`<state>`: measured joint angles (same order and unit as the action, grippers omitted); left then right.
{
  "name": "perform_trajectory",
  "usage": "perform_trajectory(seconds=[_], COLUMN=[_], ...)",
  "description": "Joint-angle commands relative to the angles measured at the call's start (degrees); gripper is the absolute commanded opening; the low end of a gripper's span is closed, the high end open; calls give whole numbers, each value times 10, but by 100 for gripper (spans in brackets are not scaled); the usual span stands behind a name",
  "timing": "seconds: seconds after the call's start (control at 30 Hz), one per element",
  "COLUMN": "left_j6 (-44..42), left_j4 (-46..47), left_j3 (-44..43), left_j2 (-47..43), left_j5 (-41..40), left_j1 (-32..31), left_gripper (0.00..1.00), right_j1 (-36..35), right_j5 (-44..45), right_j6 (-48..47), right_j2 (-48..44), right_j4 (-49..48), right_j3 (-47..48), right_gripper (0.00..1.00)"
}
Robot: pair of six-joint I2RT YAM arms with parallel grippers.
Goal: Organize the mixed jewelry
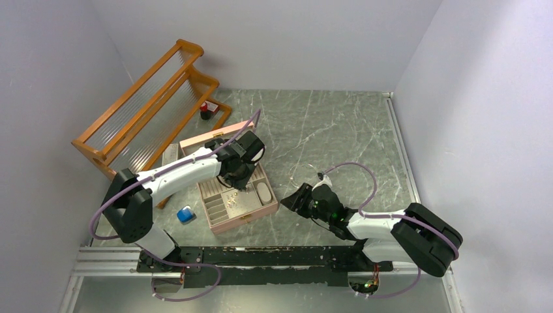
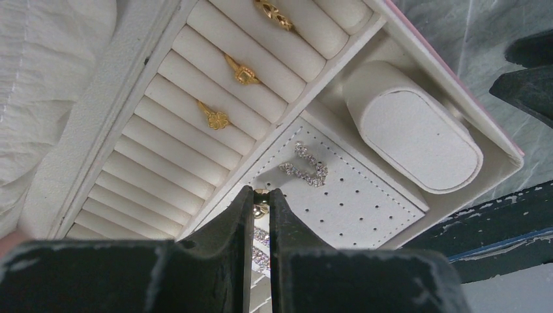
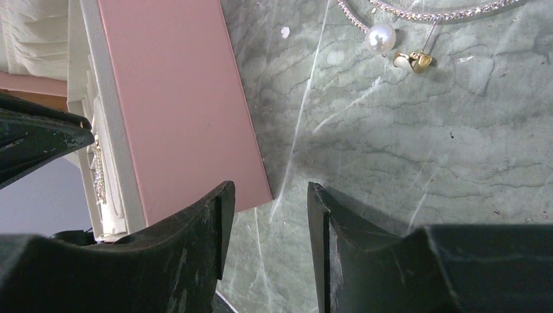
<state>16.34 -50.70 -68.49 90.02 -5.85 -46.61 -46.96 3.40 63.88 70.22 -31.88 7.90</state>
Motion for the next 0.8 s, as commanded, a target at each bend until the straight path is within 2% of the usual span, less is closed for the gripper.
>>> perform_trajectory(seconds=[0.0, 0.47, 0.77], left_j6=[6, 3, 1], left_j4=[12, 21, 14], left_j3=[-2, -6, -12], left_j2=[-2, -12, -9], left_j5=[-7, 21, -4], left_j1=[-2, -2, -2], left_gripper=[6, 6, 6], right_j1=[-4, -4, -4], right_j5=[11, 10, 10], right_j6=[-1, -1, -2], right_j2=[1, -2, 0], right_j4=[-14, -14, -14], right_j3=[1, 1, 2], right_gripper=[49, 49, 49])
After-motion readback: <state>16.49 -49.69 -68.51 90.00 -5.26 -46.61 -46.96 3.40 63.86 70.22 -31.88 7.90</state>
